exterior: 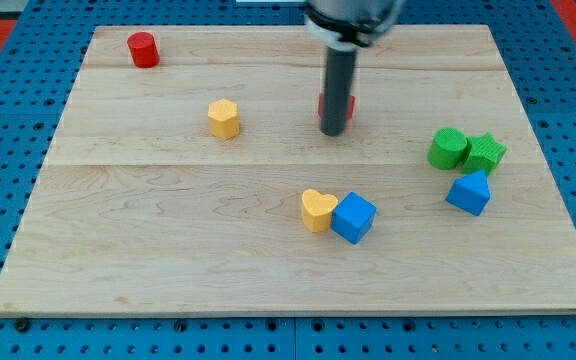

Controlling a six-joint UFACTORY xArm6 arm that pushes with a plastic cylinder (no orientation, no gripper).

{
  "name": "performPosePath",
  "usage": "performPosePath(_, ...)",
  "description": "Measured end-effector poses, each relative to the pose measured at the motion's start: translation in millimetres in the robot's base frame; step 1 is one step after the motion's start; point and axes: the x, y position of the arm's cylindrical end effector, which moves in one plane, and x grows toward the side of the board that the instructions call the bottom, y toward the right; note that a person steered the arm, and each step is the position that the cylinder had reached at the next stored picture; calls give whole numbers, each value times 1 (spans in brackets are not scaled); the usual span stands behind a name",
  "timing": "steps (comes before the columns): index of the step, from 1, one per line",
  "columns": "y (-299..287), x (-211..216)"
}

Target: Move the red star slightly diagonal to the top right of hexagon

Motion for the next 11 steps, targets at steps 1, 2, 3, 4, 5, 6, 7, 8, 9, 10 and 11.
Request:
performPosePath(1,-10,-36)
performPosePath(2,1,-21)
performPosePath(3,50,-24)
performPosePath(4,53,-42)
performPosePath(5,-38,-46)
performPosePath(6,-32,-27)
performPosePath(7,-90,-40)
performPosePath(8,-85,-74)
performPosePath(9,-85,-74)
performPosePath(10,-83,-44)
performPosePath(11,-53,-49)
